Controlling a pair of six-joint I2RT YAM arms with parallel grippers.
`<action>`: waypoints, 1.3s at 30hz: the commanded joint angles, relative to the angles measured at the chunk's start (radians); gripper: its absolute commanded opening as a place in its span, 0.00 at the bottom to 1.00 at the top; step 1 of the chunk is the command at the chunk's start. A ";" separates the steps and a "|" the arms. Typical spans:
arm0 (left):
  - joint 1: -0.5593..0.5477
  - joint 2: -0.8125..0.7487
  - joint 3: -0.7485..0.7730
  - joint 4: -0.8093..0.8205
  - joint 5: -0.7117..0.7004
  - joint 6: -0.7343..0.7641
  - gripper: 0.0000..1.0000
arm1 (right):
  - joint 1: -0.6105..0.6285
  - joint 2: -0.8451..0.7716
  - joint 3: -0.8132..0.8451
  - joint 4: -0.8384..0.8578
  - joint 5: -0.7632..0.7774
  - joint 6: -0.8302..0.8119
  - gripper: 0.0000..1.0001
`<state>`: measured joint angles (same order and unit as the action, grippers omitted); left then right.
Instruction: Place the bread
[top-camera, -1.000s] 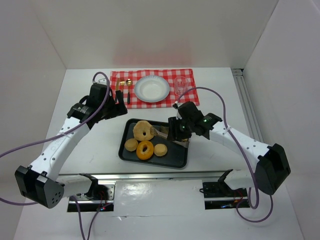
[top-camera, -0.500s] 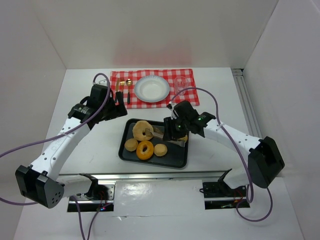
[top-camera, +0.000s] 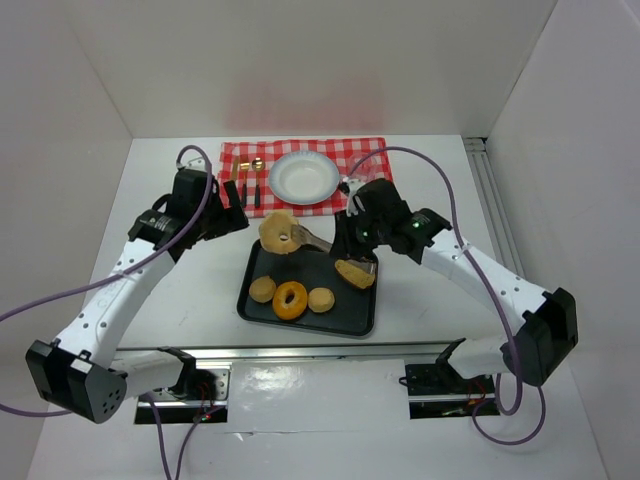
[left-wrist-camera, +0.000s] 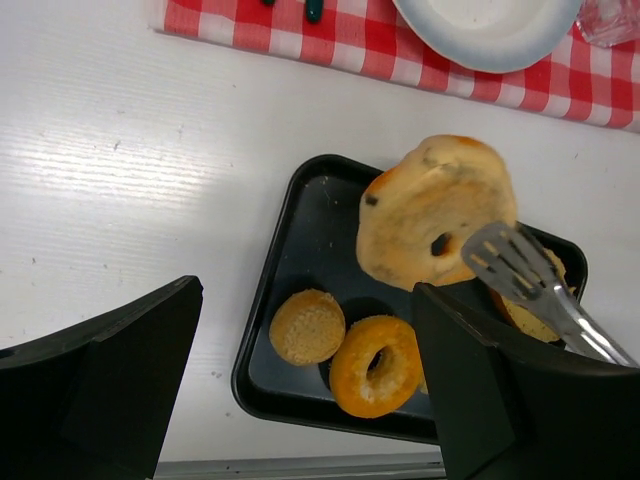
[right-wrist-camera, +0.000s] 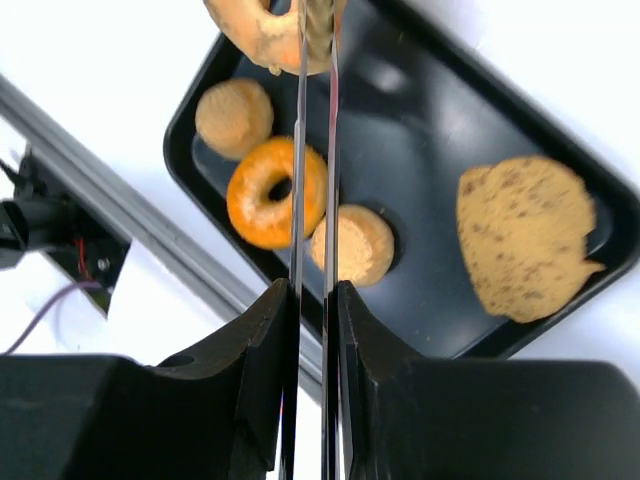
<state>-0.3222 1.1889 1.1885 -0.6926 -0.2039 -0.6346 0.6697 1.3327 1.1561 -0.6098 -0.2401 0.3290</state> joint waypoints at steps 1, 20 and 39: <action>0.017 -0.049 -0.001 0.013 -0.040 -0.011 0.99 | -0.025 -0.030 0.085 -0.024 0.048 -0.034 0.17; 0.074 -0.127 -0.023 0.002 -0.020 -0.002 0.99 | -0.222 0.402 0.326 0.323 0.173 -0.073 0.17; 0.083 -0.127 -0.052 0.013 0.038 0.000 0.99 | -0.213 0.275 0.383 0.233 0.263 -0.090 0.56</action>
<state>-0.2443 1.0824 1.1515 -0.7021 -0.1993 -0.6331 0.4454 1.7836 1.5093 -0.3687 -0.0296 0.2615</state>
